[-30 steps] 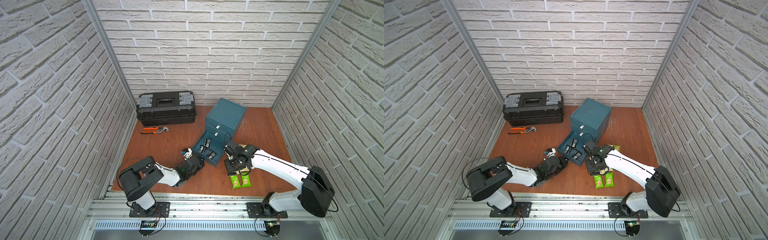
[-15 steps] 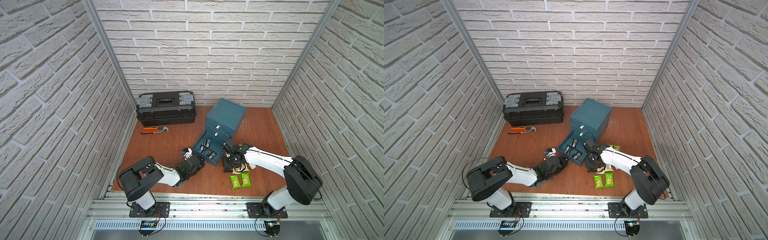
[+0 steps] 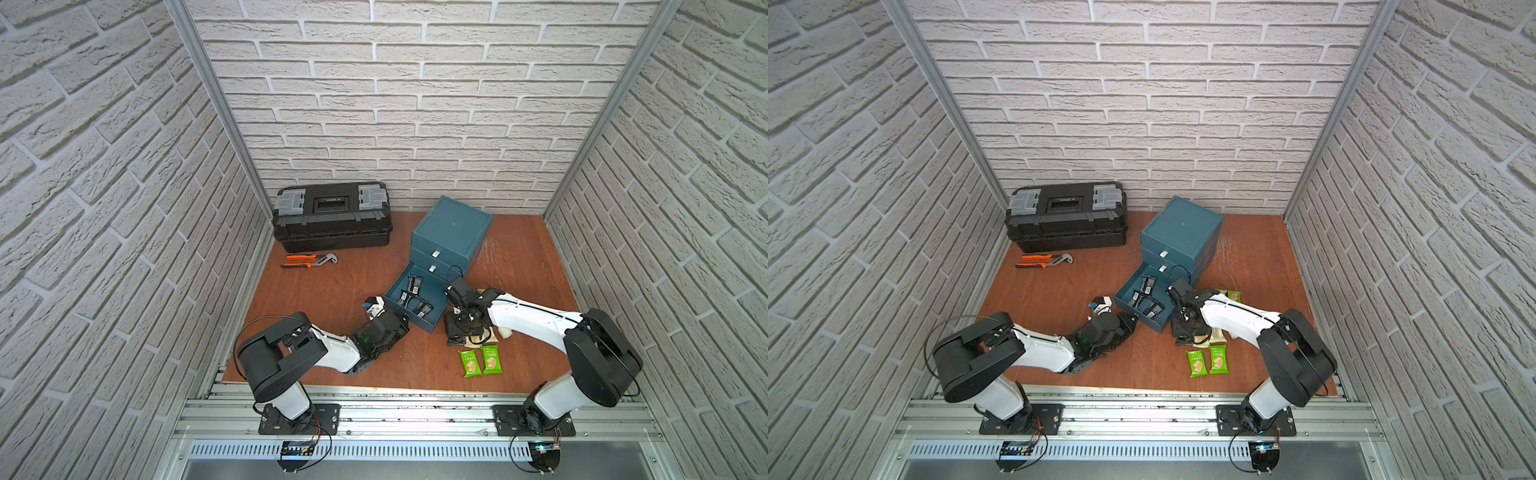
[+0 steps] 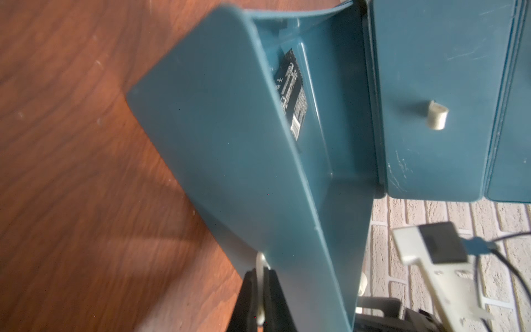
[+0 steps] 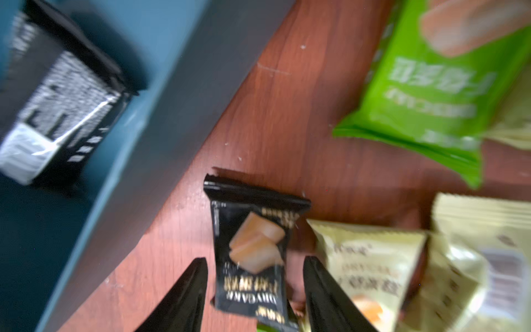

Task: Take the cookies out of the drawer
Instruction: Place the cookie at the center of the board, then adjust the cookie in the drawer.

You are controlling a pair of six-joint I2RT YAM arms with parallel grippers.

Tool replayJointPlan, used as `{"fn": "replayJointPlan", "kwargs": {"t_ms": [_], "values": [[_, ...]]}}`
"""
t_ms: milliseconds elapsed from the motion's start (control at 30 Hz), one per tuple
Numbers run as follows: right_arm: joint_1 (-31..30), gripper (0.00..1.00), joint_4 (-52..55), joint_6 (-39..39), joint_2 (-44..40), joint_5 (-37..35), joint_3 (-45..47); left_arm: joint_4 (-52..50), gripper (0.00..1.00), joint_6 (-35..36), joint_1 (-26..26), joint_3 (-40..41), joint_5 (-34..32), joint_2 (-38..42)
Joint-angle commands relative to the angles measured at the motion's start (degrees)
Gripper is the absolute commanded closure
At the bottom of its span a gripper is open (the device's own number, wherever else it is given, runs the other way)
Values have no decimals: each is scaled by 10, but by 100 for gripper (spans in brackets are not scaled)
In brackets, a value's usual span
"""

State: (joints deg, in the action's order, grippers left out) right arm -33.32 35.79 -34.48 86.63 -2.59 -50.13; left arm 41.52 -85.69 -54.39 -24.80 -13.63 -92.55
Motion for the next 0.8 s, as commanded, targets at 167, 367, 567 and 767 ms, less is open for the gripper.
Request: {"fn": "replayJointPlan", "kwargs": {"t_ms": [167,367,567,767], "values": [[-15,42,79,118,-131,-16,-58,-23,100,6,3,3,-3,11],[-46,42,129,256,-38,-2,-181,-24,100,5,3,3,-3,12],[-54,40,154,303,76,-8,-264,-28,100,6,3,3,-3,12],[-62,37,132,319,158,-10,-325,-28,100,6,5,3,0,12]]}}
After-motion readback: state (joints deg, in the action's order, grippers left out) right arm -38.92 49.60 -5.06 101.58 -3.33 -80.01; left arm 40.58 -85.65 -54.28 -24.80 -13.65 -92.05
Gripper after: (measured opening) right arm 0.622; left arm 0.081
